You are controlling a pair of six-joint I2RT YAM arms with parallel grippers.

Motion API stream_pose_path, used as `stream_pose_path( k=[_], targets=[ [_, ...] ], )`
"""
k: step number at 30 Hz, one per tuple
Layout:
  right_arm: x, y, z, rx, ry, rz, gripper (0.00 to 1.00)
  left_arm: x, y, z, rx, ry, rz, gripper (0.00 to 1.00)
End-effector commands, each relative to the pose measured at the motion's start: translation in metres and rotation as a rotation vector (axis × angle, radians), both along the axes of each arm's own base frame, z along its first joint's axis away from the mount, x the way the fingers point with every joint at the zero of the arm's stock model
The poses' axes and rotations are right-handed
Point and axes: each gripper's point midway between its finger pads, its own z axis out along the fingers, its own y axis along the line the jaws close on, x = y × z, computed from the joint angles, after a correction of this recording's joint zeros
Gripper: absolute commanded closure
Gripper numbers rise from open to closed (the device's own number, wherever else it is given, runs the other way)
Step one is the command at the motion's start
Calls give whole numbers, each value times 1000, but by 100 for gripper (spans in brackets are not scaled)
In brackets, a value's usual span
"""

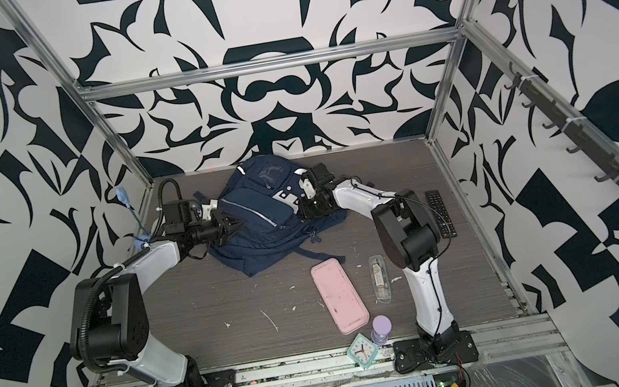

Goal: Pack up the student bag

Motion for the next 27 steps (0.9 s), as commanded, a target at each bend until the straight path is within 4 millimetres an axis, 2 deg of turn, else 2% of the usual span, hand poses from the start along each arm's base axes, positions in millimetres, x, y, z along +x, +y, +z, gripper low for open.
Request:
stream_pose_path(
  k=[1,8,19,23,27],
  targets=[
    [1,-4,5,-85,4,-39,51,7,3,13,-7,-52,5,95],
    [1,-21,-1,-216,-21,-49,59,5,2,13,-10,-52,-1,95],
    [3,-35,7,-271,-62,-50,68,5,3,14,-8,-51,2,95],
    [2,-24,13,-207,-87,-13,67,6,3,13,-7,-50,3,95],
    [4,-19,15,-132,-87,12,60,6,3,14,-6,-50,3,95]
  ],
)
